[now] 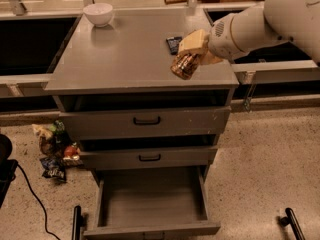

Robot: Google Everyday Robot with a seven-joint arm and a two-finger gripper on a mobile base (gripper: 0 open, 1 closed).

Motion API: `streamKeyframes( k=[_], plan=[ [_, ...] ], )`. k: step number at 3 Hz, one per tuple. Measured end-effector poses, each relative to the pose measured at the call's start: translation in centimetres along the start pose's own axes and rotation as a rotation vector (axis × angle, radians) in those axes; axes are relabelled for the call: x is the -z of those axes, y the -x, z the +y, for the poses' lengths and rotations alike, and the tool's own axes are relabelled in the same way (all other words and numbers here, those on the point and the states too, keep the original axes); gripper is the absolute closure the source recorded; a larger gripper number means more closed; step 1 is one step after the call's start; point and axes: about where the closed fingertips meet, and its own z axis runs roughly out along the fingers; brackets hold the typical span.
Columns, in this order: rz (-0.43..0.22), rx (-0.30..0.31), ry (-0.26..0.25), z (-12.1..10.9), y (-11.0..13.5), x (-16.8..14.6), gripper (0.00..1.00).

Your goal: Pick orange can from bottom drawer and place on counter

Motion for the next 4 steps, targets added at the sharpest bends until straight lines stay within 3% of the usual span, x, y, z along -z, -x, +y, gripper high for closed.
streamKeyframes(
  k=[2,4],
  plan=[
    [0.038,0.196,0.022,-0.3,-4.4,-4.8,1.0],
    [0.074,0.317,0.094,0.2,-7.1,-9.6,1.0]
  ],
)
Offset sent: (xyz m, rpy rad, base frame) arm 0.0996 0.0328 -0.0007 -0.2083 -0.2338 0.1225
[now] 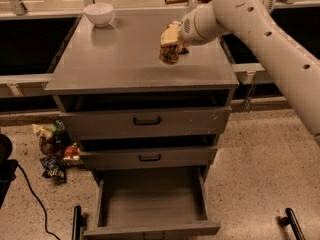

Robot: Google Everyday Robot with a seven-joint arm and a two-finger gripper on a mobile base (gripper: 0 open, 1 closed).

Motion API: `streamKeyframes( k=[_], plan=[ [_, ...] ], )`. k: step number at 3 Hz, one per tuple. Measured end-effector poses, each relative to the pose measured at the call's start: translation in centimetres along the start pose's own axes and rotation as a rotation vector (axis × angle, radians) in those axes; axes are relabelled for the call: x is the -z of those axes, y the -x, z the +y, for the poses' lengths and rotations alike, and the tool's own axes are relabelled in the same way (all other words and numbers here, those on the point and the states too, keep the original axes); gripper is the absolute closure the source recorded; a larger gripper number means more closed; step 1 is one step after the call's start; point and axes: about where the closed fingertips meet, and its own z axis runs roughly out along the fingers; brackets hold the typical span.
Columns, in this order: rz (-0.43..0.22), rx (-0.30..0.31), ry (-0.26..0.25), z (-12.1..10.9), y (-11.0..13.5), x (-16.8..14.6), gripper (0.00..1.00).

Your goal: Pick orange can from bottom drawer and place on counter

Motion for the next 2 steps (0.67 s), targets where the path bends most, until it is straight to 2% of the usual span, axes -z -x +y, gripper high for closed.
streamKeyframes(
  k=[1,2],
  plan=[
    [0.004,0.048,0.04,0.31,-0.14,-2.33,1.0],
    [0.004,0.048,0.041,0.31,-0.14,-2.34,1.0]
  ],
)
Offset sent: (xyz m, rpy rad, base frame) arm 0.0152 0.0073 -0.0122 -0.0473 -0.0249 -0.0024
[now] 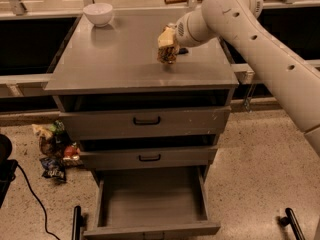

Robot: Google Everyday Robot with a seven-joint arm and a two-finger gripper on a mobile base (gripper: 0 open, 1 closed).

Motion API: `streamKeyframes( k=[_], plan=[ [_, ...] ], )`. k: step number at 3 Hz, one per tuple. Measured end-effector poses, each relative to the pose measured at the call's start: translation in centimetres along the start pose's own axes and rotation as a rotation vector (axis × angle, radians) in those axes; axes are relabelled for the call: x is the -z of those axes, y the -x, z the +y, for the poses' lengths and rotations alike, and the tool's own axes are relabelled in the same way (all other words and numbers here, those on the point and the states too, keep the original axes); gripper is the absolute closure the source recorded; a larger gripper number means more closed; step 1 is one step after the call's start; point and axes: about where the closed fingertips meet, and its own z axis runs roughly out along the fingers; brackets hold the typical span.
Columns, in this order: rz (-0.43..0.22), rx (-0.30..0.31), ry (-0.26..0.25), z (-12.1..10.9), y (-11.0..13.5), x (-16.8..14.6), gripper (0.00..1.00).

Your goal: Pick orange can from bottom drawer and place on counter

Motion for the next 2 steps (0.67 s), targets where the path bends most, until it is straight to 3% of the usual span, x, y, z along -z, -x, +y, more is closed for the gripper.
streamKeyframes(
  k=[1,2],
  plan=[
    [-0.03,0.091,0.044,-0.22,1.1,-1.29,1.0],
    [-0.036,0.135,0.052,-0.31,1.48,-2.02,1.0]
  ],
)
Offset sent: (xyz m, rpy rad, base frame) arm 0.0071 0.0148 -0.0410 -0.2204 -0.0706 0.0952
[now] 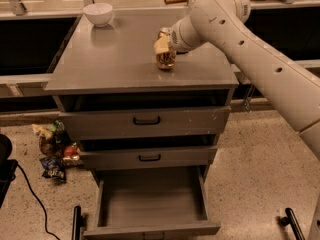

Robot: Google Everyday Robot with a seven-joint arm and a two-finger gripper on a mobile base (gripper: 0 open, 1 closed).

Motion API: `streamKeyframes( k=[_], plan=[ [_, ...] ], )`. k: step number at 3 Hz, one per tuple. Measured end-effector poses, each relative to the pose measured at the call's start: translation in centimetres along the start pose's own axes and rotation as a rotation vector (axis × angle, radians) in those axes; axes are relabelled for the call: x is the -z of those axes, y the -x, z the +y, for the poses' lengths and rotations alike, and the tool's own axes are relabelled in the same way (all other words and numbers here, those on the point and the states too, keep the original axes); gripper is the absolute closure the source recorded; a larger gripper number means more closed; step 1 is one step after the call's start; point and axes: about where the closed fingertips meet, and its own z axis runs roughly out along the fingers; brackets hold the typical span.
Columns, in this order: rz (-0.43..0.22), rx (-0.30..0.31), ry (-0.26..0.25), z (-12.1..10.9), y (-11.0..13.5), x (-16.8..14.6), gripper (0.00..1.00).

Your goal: Pick orange can from bottom drawer and place on counter

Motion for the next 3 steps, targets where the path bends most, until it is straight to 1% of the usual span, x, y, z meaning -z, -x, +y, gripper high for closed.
streamKeyframes(
  k=[1,2,3],
  plan=[
    [0.0,0.005,0.003,-0.03,-0.26,0.09,0.81],
    [0.002,0.019,0.016,0.03,-0.37,-0.03,0.57],
    [0.01,0.044,0.043,0.18,-0.38,-0.32,0.34]
  ],
)
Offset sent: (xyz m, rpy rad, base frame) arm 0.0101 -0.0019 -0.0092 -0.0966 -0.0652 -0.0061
